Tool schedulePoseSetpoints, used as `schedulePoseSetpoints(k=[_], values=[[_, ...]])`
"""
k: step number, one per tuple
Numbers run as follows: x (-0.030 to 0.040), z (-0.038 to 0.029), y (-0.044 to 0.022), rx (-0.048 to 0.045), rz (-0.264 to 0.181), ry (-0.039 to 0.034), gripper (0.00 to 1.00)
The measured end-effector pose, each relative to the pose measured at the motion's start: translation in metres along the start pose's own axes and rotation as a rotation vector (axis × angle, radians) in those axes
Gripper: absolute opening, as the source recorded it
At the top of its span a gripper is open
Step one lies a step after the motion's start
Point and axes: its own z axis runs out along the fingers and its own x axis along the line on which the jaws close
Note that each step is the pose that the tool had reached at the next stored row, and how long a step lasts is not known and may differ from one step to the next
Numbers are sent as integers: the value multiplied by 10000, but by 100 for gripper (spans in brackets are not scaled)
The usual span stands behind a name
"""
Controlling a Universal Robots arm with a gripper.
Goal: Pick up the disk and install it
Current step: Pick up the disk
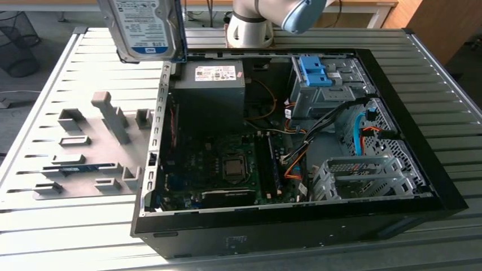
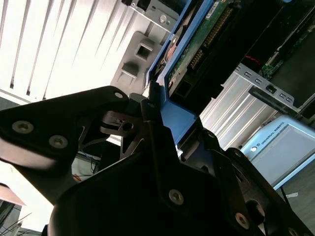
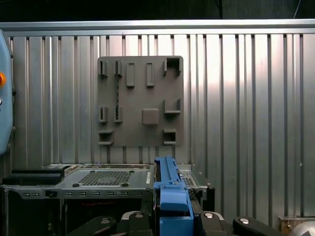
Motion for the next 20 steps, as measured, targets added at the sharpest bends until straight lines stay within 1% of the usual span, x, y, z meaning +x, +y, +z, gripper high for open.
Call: schedulePoseSetpoints(k=[3, 5, 7, 8, 10, 15, 17, 18, 19, 20], values=[[-3, 4, -122, 0, 0, 0, 37], [-5, 8, -188, 1, 1, -1, 37], [-1, 13, -223, 0, -1, -1, 37], [14, 16, -229, 1, 1, -1, 37], [68, 24, -237, 0, 0, 0, 37], [250, 47, -248, 1, 0, -1, 37], [306, 55, -256, 1, 0, -1, 37], [321, 57, -270, 0, 0, 0, 37], [328, 59, -298, 1, 0, -1, 37], [334, 62, -341, 1, -1, -1, 37]])
